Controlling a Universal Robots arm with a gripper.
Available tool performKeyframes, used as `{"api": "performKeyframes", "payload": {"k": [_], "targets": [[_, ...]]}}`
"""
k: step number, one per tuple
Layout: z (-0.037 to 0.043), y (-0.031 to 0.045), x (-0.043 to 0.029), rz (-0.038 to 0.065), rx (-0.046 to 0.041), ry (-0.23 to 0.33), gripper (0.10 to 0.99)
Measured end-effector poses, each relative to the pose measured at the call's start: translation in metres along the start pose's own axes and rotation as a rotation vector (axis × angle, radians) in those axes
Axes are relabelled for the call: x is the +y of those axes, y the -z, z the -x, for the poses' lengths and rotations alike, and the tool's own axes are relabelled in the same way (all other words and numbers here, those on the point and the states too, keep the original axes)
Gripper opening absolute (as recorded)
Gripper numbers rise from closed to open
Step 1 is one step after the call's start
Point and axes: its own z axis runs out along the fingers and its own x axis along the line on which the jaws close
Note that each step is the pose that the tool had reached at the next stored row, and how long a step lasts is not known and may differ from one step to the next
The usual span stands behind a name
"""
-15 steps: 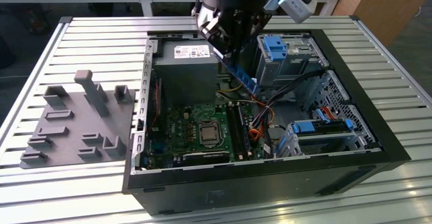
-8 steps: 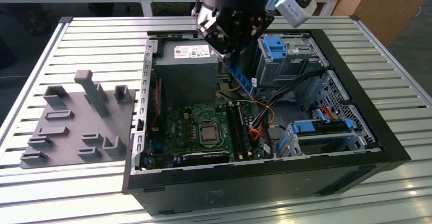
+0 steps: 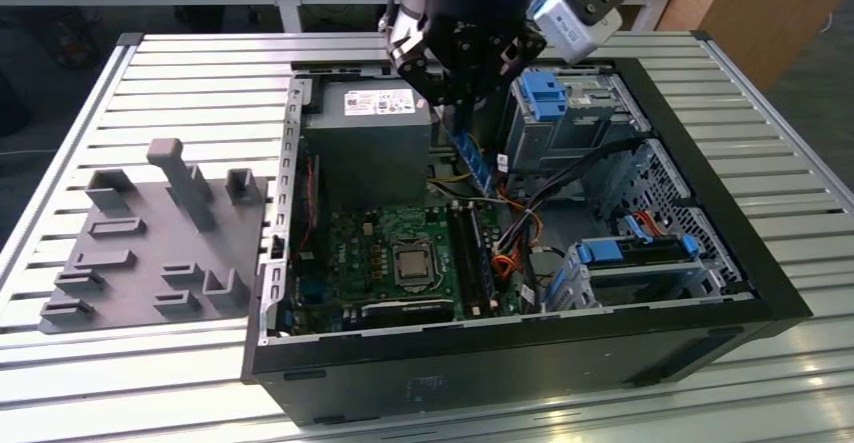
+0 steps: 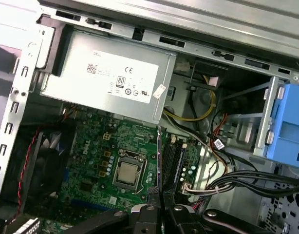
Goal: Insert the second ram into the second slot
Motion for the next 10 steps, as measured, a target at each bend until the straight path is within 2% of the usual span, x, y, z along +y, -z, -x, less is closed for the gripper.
{"api": "performKeyframes", "payload": {"k": [10], "targets": [[0.0000,-0.0015,-0.0001,-0.001,-0.0059,-0.181,0.137]]}}
